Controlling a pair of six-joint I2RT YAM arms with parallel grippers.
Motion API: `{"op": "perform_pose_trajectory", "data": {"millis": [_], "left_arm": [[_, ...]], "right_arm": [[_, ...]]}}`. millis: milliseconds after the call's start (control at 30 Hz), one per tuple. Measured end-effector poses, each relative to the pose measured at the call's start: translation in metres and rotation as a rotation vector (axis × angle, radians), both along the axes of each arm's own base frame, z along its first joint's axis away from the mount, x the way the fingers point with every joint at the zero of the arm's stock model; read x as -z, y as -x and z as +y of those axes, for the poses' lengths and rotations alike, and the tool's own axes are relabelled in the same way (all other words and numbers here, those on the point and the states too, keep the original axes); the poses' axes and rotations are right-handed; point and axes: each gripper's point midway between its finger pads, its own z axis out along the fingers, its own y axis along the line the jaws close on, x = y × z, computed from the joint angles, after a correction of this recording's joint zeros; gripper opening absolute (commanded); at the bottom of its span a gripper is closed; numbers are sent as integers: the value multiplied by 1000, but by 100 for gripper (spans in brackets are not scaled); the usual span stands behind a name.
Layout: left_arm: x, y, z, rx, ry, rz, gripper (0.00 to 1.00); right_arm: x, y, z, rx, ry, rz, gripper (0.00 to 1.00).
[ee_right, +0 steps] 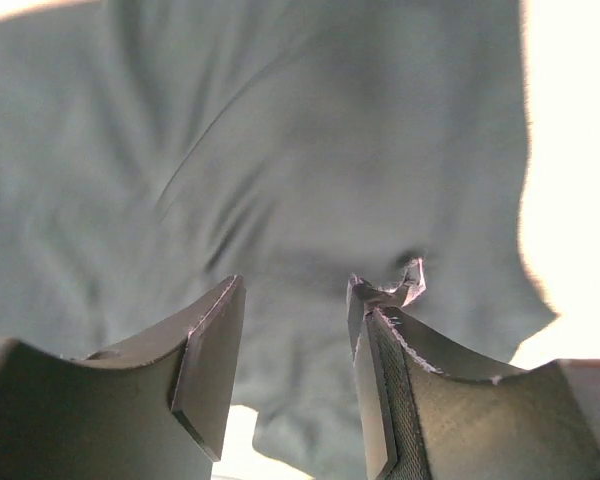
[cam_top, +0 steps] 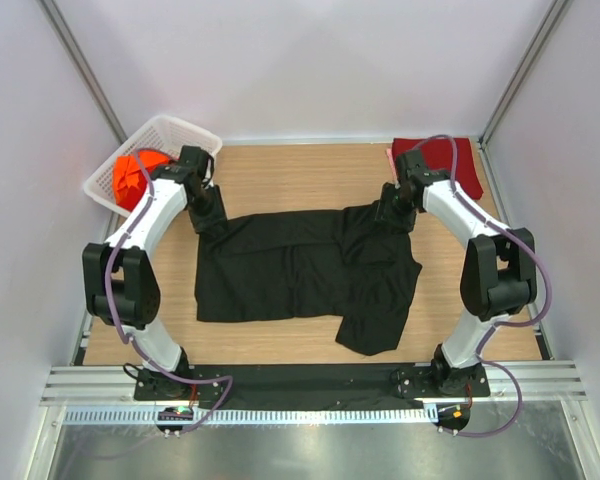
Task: Fold and stack the t-shirts
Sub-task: Fold the tshirt
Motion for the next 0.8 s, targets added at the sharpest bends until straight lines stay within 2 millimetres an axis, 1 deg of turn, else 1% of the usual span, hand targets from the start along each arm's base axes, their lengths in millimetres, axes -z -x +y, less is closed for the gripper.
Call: {"op": "perform_pose_trajectory", "data": {"millis": [33,100,167,200,333,400,467,533,700,800], "left_arm": [[3,1,0,1,-1,9,41],[13,4,-1,5,-4,34,41],[25,10,-3,12,-19,68,44],[31,16,-4,18,-27,86,45],[63,49,-9,45,-67,181,45],[79,71,-8,36,-98,245,43],[89,86,-6,11,-114,290,42],[98,95,-2,-30,-132,317,42],[115,110,4,-121,-154,356,44],[118,117,2,-164,-133,382,45]], "right_arm": [[-2,-10,-13,34,45,-22,53],[-2,-25,-24,63,101,-45,54],[3,-35,-27,65,140,-50,55],[6,-37,-27,59,158,-46,55],[19,-26,-30,30,235,-13,56],[24,-21,-32,17,263,-3,56],[26,-18,-33,7,277,7,56],[26,-18,-33,-4,282,6,57],[29,-19,-31,-19,293,4,57],[36,-17,-29,-26,297,19,57]]}}
